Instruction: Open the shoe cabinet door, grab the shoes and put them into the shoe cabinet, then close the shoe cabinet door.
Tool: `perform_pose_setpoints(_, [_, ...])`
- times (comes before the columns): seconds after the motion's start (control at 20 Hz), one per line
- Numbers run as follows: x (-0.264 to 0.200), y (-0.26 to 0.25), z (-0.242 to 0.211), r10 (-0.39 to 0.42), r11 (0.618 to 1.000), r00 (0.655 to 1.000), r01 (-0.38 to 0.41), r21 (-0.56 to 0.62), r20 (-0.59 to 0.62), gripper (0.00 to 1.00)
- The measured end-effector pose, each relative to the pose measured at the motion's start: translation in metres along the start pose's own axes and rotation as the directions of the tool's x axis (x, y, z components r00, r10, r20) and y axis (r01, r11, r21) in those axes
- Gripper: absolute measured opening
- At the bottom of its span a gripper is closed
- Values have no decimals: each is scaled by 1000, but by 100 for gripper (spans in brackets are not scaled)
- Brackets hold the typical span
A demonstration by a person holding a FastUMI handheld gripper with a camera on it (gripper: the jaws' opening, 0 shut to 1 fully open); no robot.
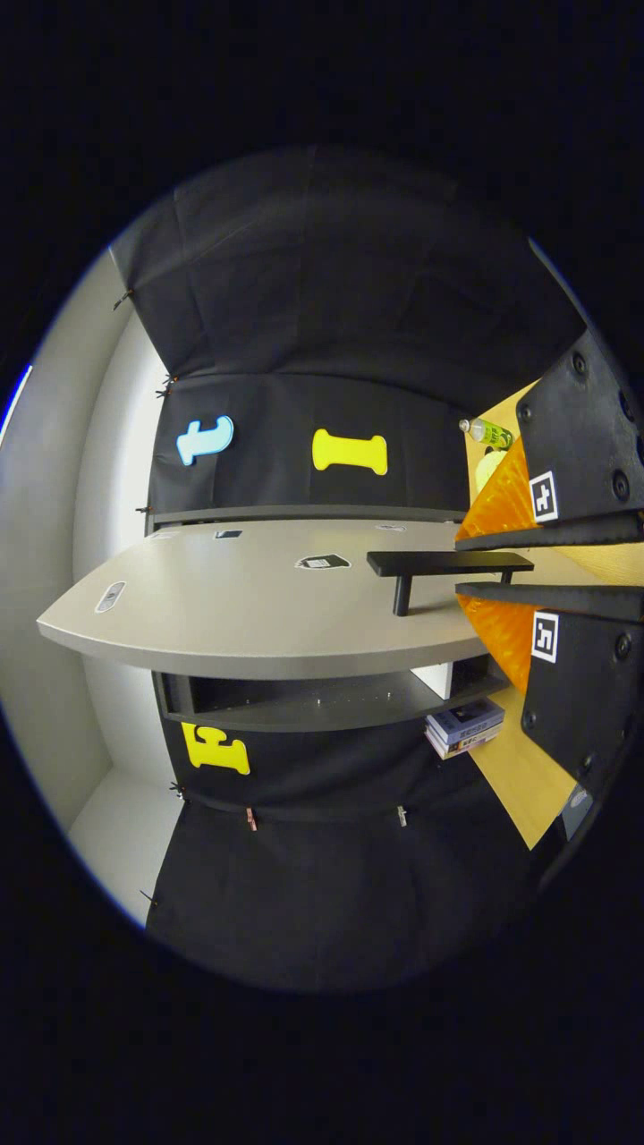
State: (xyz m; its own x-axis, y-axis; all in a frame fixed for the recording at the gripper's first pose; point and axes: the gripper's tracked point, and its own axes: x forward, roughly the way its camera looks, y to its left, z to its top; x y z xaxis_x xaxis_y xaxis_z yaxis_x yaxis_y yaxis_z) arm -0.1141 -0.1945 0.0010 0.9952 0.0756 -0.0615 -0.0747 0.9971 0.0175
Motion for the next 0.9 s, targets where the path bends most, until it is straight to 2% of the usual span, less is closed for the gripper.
perform_pose_setpoints(0.15, [-13,13,1,23,1000,999,-23,0,23,22])
perform_pose_setpoints(0.4, [-10,50,-35,93,996,994,-93,7,-64,22])
perform_pose_setpoints(0.7, [26,103,-108,115,993,967,-106,50,-227,21])
perform_pose_setpoints(0.9, [46,132,-169,101,994,930,-79,75,-354,21])
